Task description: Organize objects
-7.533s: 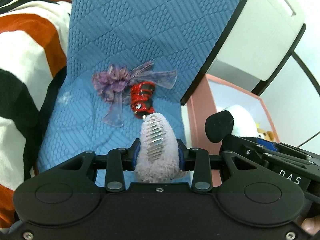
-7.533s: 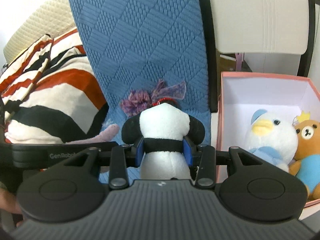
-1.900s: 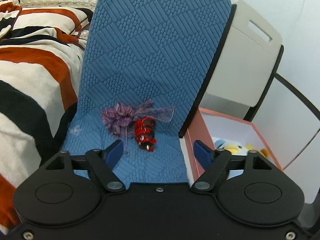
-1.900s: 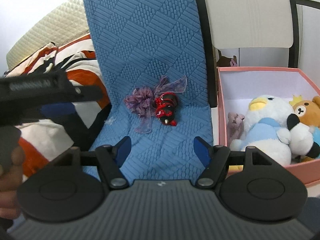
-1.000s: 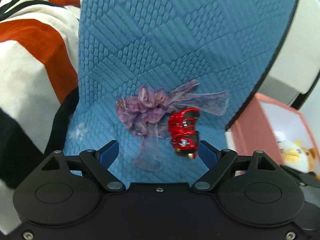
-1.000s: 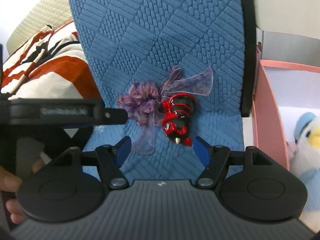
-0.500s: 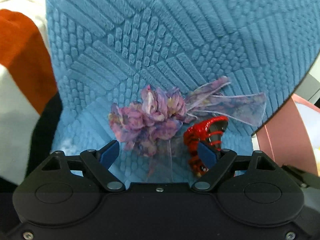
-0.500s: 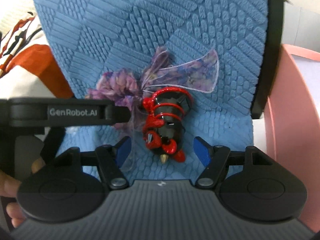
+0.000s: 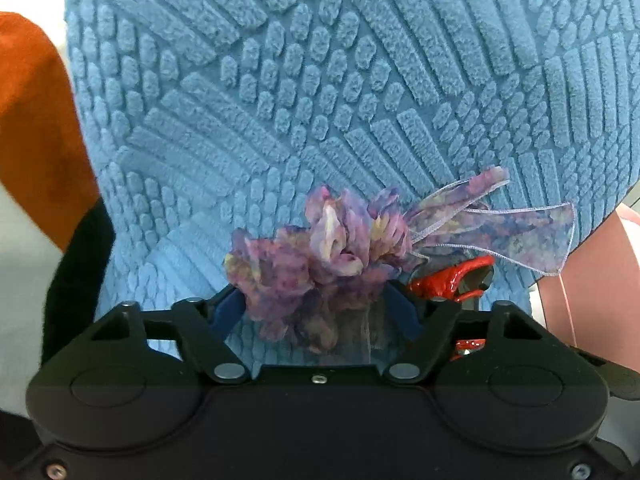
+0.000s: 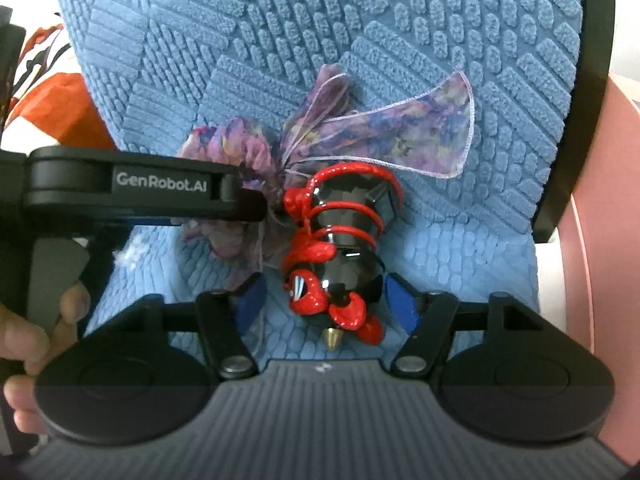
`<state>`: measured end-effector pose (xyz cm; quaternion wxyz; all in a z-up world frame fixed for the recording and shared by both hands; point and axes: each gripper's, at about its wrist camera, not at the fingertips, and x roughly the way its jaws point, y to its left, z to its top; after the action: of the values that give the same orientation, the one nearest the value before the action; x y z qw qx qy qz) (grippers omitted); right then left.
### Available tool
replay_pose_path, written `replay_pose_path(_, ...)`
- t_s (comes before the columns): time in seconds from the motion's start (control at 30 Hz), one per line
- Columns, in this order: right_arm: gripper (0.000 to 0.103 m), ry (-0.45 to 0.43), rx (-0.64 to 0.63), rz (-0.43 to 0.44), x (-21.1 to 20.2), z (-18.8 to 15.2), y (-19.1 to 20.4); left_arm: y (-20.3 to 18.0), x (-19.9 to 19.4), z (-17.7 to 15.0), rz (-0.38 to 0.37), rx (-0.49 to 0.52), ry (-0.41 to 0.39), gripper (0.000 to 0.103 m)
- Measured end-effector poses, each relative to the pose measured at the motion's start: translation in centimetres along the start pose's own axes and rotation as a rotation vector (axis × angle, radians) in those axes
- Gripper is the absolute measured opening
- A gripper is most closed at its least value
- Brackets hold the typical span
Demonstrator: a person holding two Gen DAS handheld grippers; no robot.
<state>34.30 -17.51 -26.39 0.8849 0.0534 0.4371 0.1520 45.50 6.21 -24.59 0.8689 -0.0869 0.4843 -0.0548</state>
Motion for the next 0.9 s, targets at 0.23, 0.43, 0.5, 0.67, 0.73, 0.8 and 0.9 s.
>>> replay_pose_path(0.23,0.058,-0.014,0.014,-0.048,-0.7,0.0,-0.9,0.3,0.4,-0.2,-0.037,0.007,0.014,0.024)
replay_pose_path(0.43,0.058,-0.071,-0.041,-0.089,-2.8,-0.5,-0.9,1.0,-1.8,-1.2,-0.074,0.001,-0.021,0.013)
replay_pose_path(0.5,0.058,-0.088,-0.067,-0.100,-3.4,-0.7,-0.4,1.1,-2.6,-1.7,-0.088,-0.017,-0.030,0.012)
replay_pose_path(0.67,0.058,-0.115,-0.083,-0.099,-4.2,-0.3,-0.1,1.7,-4.0,-2.4,-0.123,-0.058,-0.045,0.009)
replay_pose_path(0.73,0.058,-0.113,-0.069,-0.089,-5.0,-0.6,-0.2,1.6,-4.5,-2.5,-0.137,-0.075,-0.050,0.008)
replay_pose_path(0.8,0.058,-0.106,-0.040,-0.079,-5.8,-1.0,-0.7,1.5,-5.3,-3.2,-0.138,-0.102,-0.056,0.008)
replay_pose_path(0.9,0.058,-0.101,-0.028,-0.083,-6.6,-1.9,-0.9,1.4,-6.1,-4.3,-0.152,-0.132,-0.064,0.008)
